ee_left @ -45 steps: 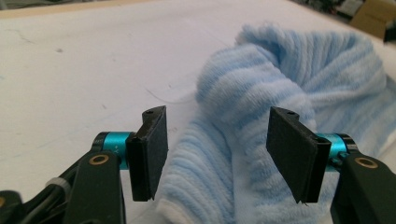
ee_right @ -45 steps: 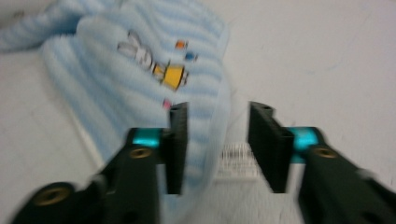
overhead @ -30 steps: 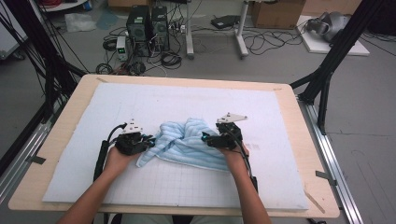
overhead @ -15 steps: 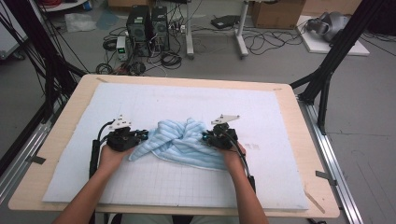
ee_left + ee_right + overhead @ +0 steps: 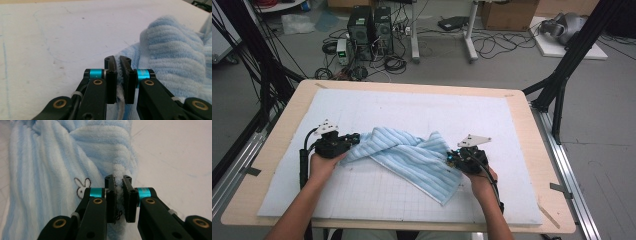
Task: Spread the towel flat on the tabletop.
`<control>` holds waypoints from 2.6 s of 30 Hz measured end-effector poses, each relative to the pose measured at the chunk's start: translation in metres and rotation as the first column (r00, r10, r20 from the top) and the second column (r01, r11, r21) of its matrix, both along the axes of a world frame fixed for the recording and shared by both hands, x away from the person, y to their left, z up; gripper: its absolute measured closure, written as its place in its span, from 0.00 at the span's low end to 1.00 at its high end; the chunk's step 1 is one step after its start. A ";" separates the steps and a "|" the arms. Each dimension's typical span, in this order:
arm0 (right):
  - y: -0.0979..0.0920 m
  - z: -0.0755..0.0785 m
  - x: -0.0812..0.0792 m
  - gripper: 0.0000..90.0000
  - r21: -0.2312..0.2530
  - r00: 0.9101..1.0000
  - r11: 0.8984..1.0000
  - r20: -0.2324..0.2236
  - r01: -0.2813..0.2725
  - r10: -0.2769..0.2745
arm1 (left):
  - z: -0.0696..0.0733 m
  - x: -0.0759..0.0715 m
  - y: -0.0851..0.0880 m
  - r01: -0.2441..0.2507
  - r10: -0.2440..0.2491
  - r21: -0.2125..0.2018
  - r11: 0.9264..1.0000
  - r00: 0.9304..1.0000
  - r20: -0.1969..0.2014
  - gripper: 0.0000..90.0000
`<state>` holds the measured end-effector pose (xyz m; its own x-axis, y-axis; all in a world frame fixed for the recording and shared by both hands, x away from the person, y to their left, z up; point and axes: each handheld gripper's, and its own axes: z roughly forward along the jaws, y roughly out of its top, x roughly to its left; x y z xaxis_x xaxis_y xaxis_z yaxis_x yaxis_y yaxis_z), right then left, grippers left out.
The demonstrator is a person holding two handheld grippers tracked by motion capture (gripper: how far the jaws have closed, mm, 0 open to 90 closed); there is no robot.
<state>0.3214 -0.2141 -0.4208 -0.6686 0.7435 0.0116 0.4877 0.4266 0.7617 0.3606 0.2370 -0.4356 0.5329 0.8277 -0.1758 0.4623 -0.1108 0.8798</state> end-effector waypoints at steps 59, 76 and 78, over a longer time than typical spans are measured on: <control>0.074 0.010 0.049 0.63 0.103 0.992 0.991 -0.082 -0.089 0.098 | -0.002 0.003 0.012 -0.066 0.066 -0.018 0.998 0.998 0.020 0.70; 0.153 -0.011 0.078 0.91 0.093 0.923 0.947 -0.211 -0.308 0.321 | -0.001 0.002 0.014 -0.070 0.071 -0.031 0.997 0.997 0.025 0.69; 0.149 -0.006 0.076 0.93 0.066 0.930 0.949 -0.187 -0.308 0.315 | -0.001 0.002 0.015 -0.071 0.072 -0.035 0.997 0.997 0.025 0.69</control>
<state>0.3978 -0.0655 -0.4270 -0.8490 0.4949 0.1852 0.4731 0.5558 0.6836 0.3629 0.2517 -0.4362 0.4774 0.8577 -0.1908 0.4444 -0.0483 0.8945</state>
